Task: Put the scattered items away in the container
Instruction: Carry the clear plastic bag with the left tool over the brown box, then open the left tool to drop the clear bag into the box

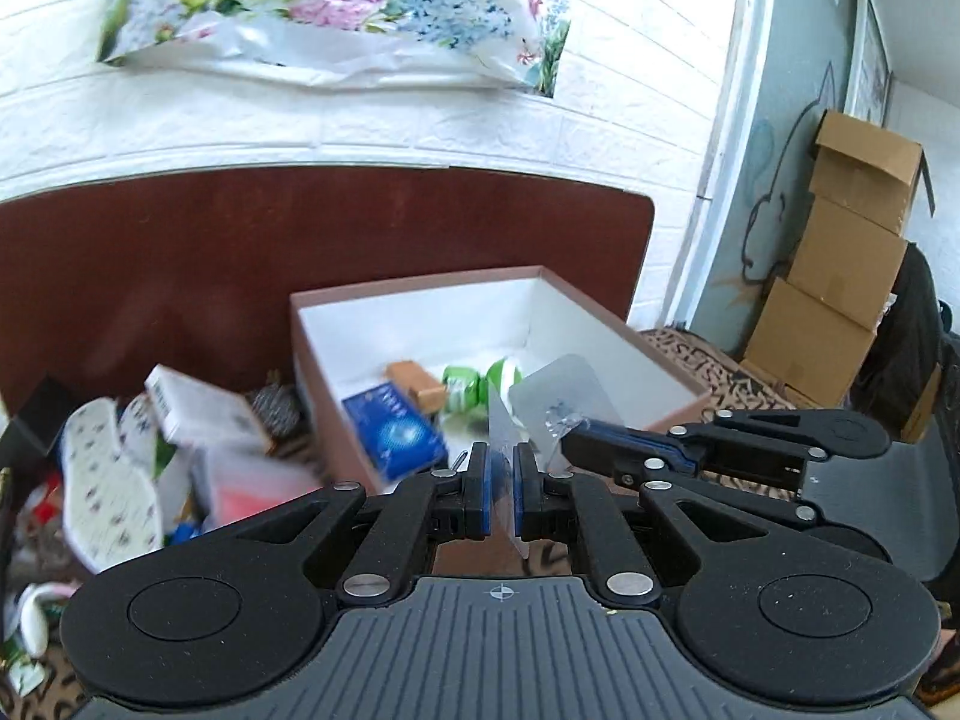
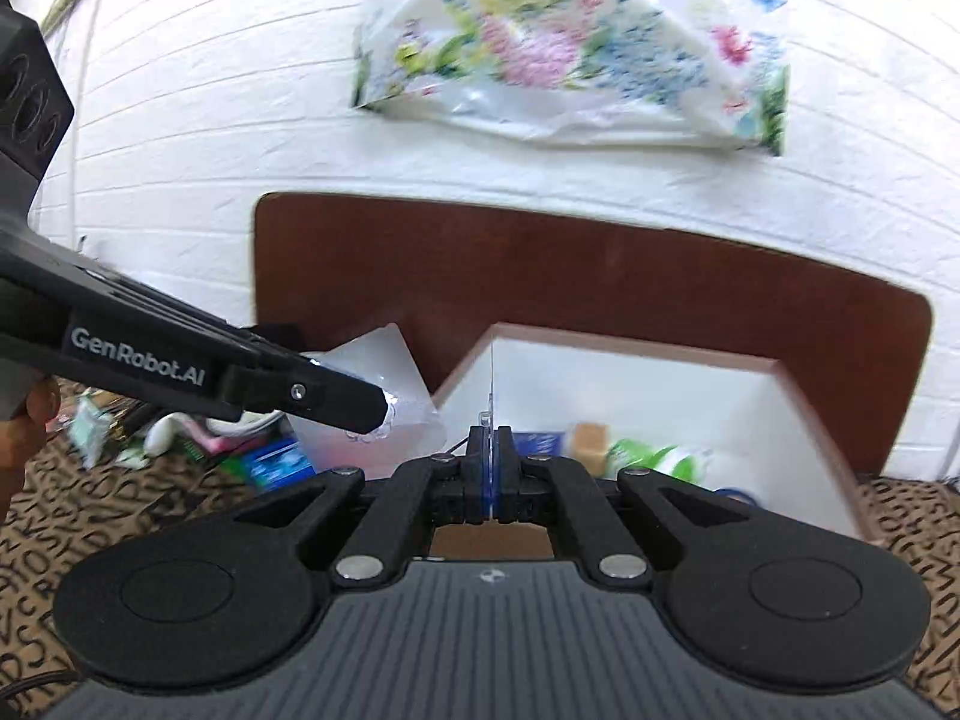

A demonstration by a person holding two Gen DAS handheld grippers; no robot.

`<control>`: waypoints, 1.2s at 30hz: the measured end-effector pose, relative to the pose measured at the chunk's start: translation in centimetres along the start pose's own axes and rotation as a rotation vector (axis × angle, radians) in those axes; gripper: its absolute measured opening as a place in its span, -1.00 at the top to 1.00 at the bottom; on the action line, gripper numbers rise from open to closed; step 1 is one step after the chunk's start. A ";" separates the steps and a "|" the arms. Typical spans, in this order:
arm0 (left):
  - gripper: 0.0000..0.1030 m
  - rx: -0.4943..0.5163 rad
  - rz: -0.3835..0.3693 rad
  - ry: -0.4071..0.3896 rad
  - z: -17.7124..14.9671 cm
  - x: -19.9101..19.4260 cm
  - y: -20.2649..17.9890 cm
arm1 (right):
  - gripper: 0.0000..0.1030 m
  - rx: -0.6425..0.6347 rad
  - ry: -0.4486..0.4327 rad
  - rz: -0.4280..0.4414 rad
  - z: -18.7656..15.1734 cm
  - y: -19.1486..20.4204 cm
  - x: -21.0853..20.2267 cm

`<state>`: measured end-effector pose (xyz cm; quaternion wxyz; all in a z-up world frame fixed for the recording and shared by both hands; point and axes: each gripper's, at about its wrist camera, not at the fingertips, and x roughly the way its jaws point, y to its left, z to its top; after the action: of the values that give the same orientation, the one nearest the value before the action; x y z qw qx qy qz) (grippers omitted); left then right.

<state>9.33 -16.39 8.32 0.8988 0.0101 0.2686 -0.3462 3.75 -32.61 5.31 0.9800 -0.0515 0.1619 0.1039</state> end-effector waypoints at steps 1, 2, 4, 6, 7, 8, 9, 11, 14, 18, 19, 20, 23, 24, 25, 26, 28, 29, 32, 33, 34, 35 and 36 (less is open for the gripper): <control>0.96 -0.012 -0.005 0.007 0.5 0.7 0.0 | 0.98 0.002 0.000 -0.012 0.1 -0.6 0.2; 0.96 -0.027 -0.011 0.016 0.9 1.5 0.1 | 0.98 0.004 0.000 -0.025 0.1 -1.2 0.3; 0.96 -0.052 -0.017 0.032 1.6 3.2 0.4 | 0.98 0.006 0.006 -0.049 0.3 -2.4 1.0; 0.96 -0.060 -0.011 0.044 2.3 4.8 0.4 | 0.98 0.010 0.017 -0.074 0.5 -3.6 1.5; 0.96 -0.059 -0.011 0.050 2.6 5.6 0.3 | 0.98 0.011 0.023 -0.087 0.6 -4.2 1.8; 0.96 -0.056 -0.013 0.057 2.9 6.4 0.2 | 0.98 0.014 0.030 -0.100 0.7 -4.8 2.0; 0.96 -0.053 -0.013 0.063 3.0 7.1 0.2 | 0.98 0.015 0.038 -0.111 0.7 -5.4 2.3; 0.96 -0.044 -0.013 0.080 3.3 8.7 -0.2 | 0.98 0.016 0.061 -0.134 0.7 -6.6 3.1; 0.96 -0.037 -0.006 0.116 3.4 11.4 -0.5 | 0.98 0.018 0.101 -0.158 0.4 -8.1 4.4; 0.96 -0.044 0.010 0.165 3.2 14.6 -0.6 | 0.98 0.019 0.147 -0.180 -0.5 -9.9 6.0; 0.96 -0.047 0.011 0.175 3.1 15.3 -0.6 | 0.98 0.020 0.157 -0.185 -0.7 -10.3 6.4; 0.96 -0.048 0.012 0.184 3.1 15.9 -0.5 | 0.98 0.022 0.167 -0.189 -0.8 -10.7 6.8; 0.95 -0.039 0.021 0.205 2.9 17.3 -0.6 | 0.98 0.036 0.195 -0.198 -1.3 -11.8 7.8; 0.95 -0.037 0.025 0.210 2.8 17.6 -0.6 | 0.98 0.040 0.202 -0.199 -1.4 -12.0 8.0; 0.94 -0.036 0.026 0.213 2.8 17.9 -0.6 | 0.98 0.042 0.208 -0.200 -1.6 -12.2 8.2; 0.93 -0.036 0.027 0.216 2.8 18.2 -0.6 | 0.98 0.043 0.213 -0.203 -1.7 -12.4 8.4; 0.93 -0.033 0.029 0.222 2.9 18.7 -0.6 | 0.98 0.041 0.216 -0.207 -1.8 -12.6 8.7; 0.91 -0.029 0.030 0.225 2.8 18.8 -0.7 | 0.98 0.038 0.217 -0.209 -1.9 -12.6 8.9; 0.44 -0.024 0.037 0.228 2.8 19.0 -0.7 | 0.97 0.029 0.217 -0.213 -1.9 -12.6 9.2; 0.41 -0.026 0.042 0.225 2.8 19.0 -0.6 | 0.97 0.025 0.216 -0.217 -1.9 -12.5 9.3; 0.31 -0.027 0.049 0.217 2.8 18.9 -0.6 | 0.97 0.021 0.216 -0.221 -1.9 -12.5 9.3; 0.12 -0.026 0.053 0.209 2.8 18.8 -0.6 | 0.97 0.016 0.215 -0.226 -1.9 -12.4 9.3; 0.01 -0.026 0.051 0.205 2.9 18.7 -0.6 | 0.94 0.009 0.211 -0.229 -1.9 -12.3 9.3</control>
<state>21.84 -28.94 1.73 0.8751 0.0407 0.3632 -0.3171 14.46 -43.10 1.33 0.9631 -0.0760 0.2577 -0.0150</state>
